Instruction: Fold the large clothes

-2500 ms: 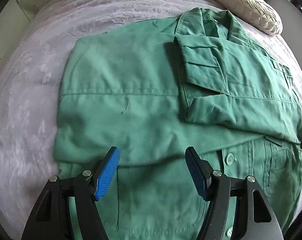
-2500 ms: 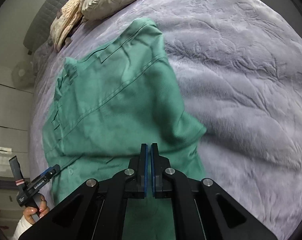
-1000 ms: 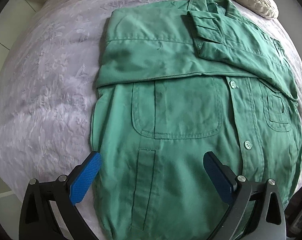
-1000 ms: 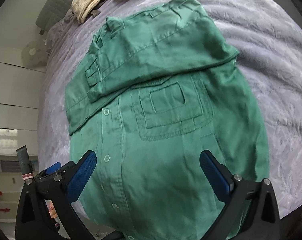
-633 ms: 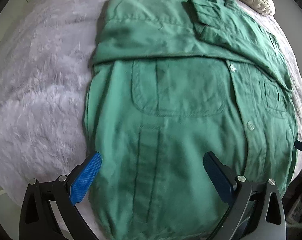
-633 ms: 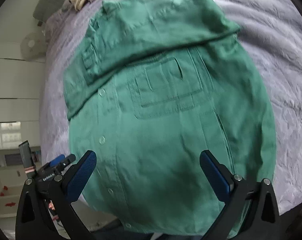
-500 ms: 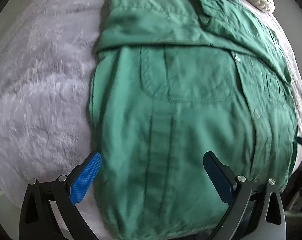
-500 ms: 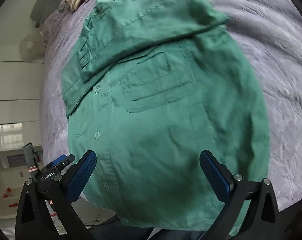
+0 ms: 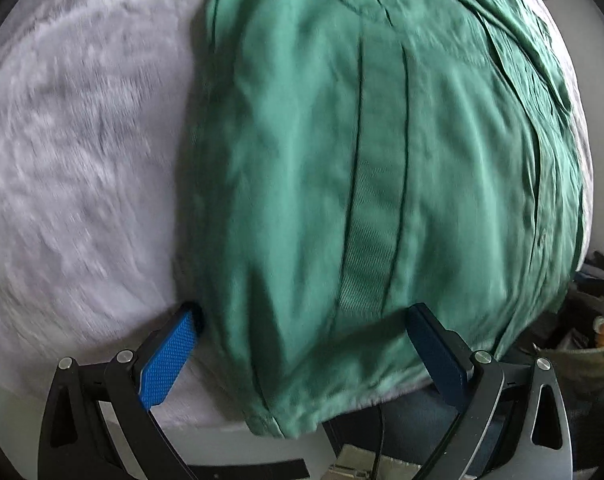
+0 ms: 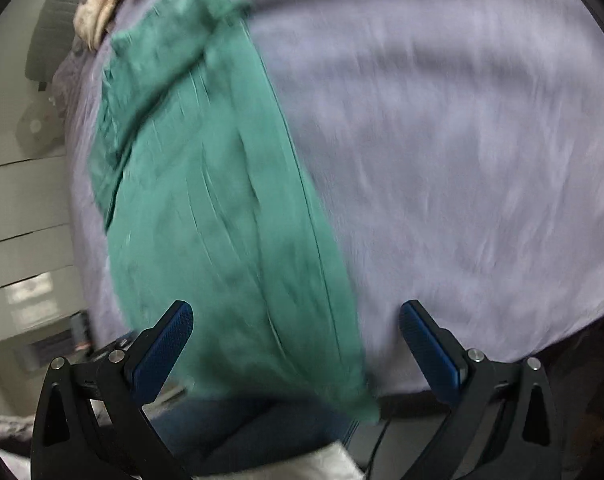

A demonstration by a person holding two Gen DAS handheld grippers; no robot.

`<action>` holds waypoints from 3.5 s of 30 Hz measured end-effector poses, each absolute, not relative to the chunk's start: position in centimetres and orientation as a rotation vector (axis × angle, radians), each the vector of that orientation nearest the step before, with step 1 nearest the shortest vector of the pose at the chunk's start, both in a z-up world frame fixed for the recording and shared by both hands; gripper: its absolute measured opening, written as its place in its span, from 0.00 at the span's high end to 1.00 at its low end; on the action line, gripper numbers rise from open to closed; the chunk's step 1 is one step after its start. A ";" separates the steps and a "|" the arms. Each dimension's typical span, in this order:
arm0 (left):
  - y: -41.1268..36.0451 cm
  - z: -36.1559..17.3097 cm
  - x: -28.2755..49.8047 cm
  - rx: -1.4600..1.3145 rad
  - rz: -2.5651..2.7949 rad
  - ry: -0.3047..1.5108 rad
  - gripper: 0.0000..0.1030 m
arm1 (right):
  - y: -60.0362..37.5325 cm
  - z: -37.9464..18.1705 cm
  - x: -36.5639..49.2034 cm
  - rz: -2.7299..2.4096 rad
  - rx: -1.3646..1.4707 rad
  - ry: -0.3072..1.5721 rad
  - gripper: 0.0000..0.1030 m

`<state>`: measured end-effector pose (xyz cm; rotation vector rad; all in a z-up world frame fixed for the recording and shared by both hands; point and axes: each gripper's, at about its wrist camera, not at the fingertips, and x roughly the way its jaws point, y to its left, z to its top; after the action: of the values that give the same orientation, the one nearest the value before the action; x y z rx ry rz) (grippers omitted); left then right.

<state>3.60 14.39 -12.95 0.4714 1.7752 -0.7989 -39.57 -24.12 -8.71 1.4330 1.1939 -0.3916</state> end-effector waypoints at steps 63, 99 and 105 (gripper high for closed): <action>-8.5 -8.8 27.6 -0.045 -0.848 1.365 0.75 | -46.8 -11.2 -13.6 -0.271 1.618 0.543 0.83; -9.6 -11.1 26.4 0.265 -0.606 1.218 0.26 | -47.1 -8.9 -14.7 -0.658 0.898 1.020 0.95; -5.9 -9.6 25.2 0.309 -0.689 1.241 0.26 | -45.3 -6.2 -16.4 -0.744 0.885 0.990 0.77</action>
<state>25.18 -5.91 -9.58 0.3091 1.2411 -0.6893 -16.37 -45.25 -6.25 0.8853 0.9903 -0.7435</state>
